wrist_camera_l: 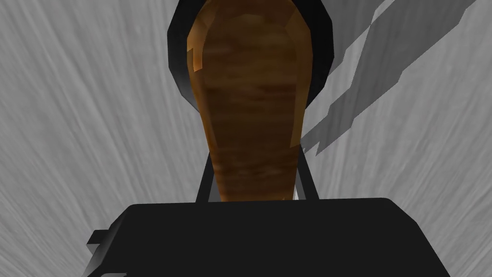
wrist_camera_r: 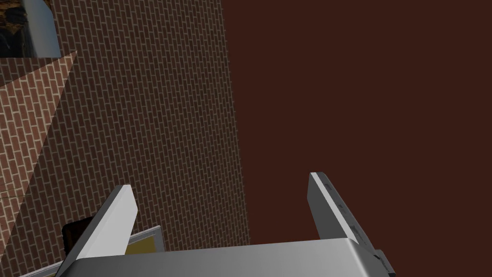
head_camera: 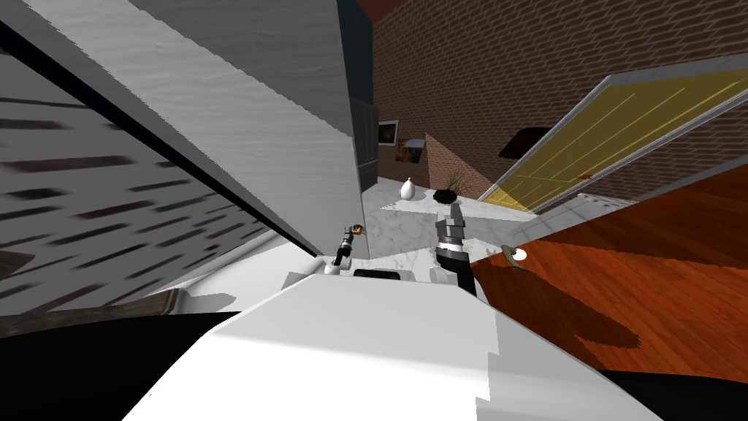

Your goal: Push the door open

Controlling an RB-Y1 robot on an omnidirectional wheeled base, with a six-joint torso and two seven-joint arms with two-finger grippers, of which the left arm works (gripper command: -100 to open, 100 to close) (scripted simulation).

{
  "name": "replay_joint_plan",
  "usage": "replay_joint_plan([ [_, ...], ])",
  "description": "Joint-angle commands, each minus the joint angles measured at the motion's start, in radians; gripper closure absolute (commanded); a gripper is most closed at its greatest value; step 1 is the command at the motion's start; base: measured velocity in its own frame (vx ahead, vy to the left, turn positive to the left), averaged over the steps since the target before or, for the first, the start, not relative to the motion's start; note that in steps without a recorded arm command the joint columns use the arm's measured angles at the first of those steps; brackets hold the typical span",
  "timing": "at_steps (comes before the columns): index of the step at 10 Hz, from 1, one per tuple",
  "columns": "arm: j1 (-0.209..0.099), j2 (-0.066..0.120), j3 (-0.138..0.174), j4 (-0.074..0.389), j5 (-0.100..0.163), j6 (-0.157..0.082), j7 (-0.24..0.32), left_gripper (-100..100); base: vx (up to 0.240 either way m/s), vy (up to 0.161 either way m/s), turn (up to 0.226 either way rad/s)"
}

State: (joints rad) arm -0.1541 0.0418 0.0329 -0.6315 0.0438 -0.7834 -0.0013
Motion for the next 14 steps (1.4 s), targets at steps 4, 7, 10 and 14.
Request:
replay_joint_plan([
  [4, -0.008, 0.029, 0.041, 0.013, 0.023, -0.008, -0.011, 100, 0.194, -0.070, 0.043],
  [7, -0.007, 0.041, 0.069, 0.015, 0.039, -0.009, -0.020, 100, 0.186, -0.069, 0.046],
  [10, -0.006, 0.047, 0.090, 0.016, 0.050, -0.010, -0.027, 100, 0.164, -0.064, 0.046],
  [14, -0.004, 0.056, 0.139, 0.018, 0.078, -0.012, -0.042, 100, 0.184, -0.076, 0.065],
])
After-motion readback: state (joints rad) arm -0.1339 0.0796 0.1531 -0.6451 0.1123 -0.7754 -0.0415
